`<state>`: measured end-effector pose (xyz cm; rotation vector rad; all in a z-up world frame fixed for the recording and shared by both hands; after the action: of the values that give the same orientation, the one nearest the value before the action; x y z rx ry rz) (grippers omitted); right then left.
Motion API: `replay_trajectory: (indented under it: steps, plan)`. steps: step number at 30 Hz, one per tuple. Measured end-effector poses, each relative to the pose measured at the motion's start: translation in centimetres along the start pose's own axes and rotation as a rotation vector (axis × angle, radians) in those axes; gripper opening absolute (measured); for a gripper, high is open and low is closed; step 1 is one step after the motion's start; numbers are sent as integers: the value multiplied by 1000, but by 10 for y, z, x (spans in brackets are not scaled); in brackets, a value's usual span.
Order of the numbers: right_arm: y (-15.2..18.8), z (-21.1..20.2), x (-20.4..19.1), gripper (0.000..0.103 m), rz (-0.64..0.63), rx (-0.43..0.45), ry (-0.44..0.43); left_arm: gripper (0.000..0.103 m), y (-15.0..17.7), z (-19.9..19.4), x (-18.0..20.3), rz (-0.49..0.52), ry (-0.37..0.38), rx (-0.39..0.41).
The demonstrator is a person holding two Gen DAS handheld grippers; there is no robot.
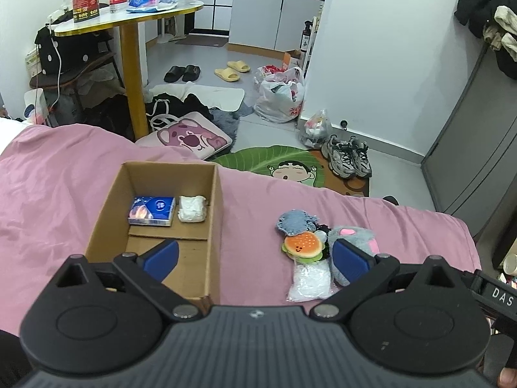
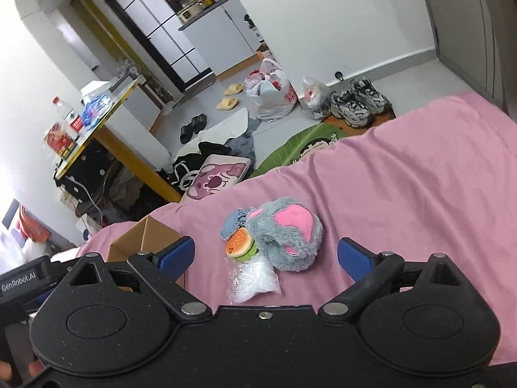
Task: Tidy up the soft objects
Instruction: 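Withdraw both tools from the box and move toward the grey plush elephant, then grasp the grey plush elephant with the right gripper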
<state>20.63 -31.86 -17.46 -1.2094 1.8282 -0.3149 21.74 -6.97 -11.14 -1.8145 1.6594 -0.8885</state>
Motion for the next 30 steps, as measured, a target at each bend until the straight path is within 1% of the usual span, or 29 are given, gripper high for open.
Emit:
replay_trajectory:
  steps: [2, 5, 7, 9, 10, 14, 17, 21, 24, 27, 30]
  plan:
    - [1, 3, 5, 93, 14, -4, 5, 100, 1, 4, 6, 0, 12, 3]
    - [4, 7, 8, 87, 9, -19, 6, 99, 2, 9, 15, 9, 21, 18]
    - [5, 13, 10, 86, 19, -35, -10, 94, 2, 15, 21, 12, 31, 20]
    - [5, 23, 17, 77, 43, -56, 0, 92, 4, 21, 26, 14, 34, 12]
    - [5, 27, 21, 76, 51, -62, 9, 90, 6, 25, 27, 13, 32, 9]
    - [5, 39, 27, 76, 59, -81, 13, 84, 14, 39, 30, -12, 39, -19]
    - [7, 50, 30, 76, 61, -104, 18, 80, 19, 48, 34, -11, 38, -31]
    - [8, 60, 27, 76, 26, -117, 16, 78, 25, 60, 38, -15, 58, -45]
    - [12, 67, 23, 76, -8, -145, 6, 75, 29, 69, 39, -16, 65, -53]
    - [17, 76, 23, 76, -45, -169, 33, 71, 34, 79, 39, -25, 55, -65]
    - [19, 85, 25, 76, -69, -186, 51, 71, 38, 89, 36, -45, 44, -81]
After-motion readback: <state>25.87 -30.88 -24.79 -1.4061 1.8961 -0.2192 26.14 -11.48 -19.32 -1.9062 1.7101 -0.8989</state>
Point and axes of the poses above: each gripper's, at about its wrist camera, not at the fingertips, and z roughly the way its jaws point, x to its right, y to its underside, the point moved 8 cm from there along z, roughly the way its jaws point, and after that the axes turned 8 degrees about x, right-handed, at the moved point
